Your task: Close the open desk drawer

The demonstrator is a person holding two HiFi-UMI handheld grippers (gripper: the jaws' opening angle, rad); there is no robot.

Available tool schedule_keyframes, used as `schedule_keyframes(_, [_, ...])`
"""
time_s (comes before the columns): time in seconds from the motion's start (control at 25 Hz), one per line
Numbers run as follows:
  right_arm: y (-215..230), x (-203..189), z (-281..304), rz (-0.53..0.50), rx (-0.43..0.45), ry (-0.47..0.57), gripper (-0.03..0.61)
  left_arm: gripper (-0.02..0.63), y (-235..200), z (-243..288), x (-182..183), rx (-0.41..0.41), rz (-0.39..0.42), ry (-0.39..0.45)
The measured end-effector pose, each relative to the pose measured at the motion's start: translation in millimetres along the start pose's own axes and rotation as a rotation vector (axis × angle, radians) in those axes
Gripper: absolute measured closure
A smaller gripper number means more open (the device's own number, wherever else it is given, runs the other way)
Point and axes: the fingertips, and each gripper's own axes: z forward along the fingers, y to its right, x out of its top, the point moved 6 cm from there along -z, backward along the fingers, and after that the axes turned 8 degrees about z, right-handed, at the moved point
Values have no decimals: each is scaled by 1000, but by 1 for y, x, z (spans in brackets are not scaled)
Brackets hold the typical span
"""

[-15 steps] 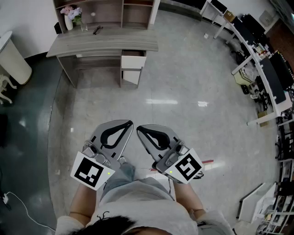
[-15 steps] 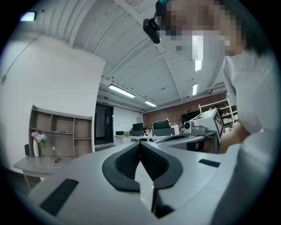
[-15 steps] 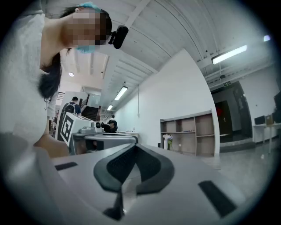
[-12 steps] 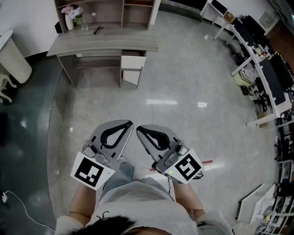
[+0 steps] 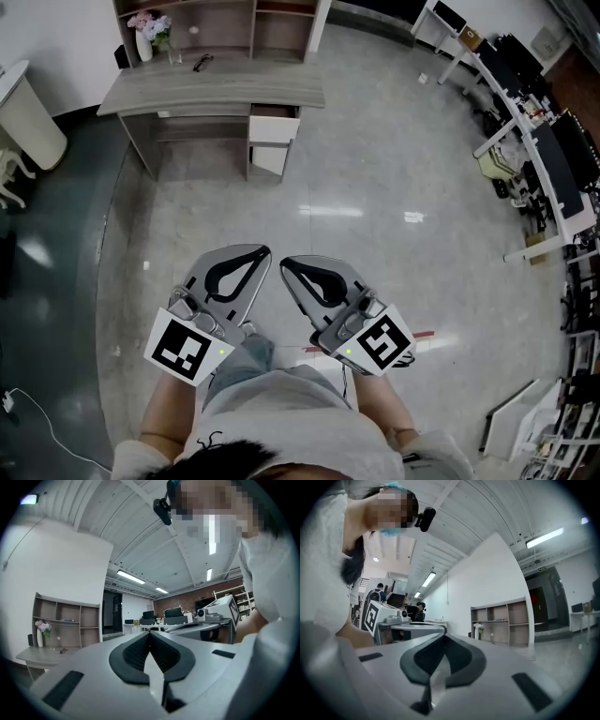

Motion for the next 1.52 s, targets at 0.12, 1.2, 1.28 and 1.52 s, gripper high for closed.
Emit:
schedule_keyframes(0.12, [3, -2, 8, -15, 29, -26, 569, 604, -8, 3, -2, 5, -7, 2])
schedule_keyframes(1.2, [98, 8, 106, -32, 15, -14, 569, 604, -128, 63, -35, 36, -32, 29])
schedule_keyframes(1.28, [115, 12, 118, -30, 23, -7, 570, 603, -144, 75, -37, 45, -29, 24])
schedule_keyframes(1.52, [162, 22, 142, -35, 50, -2, 569, 603, -177, 111, -38, 71, -26, 16])
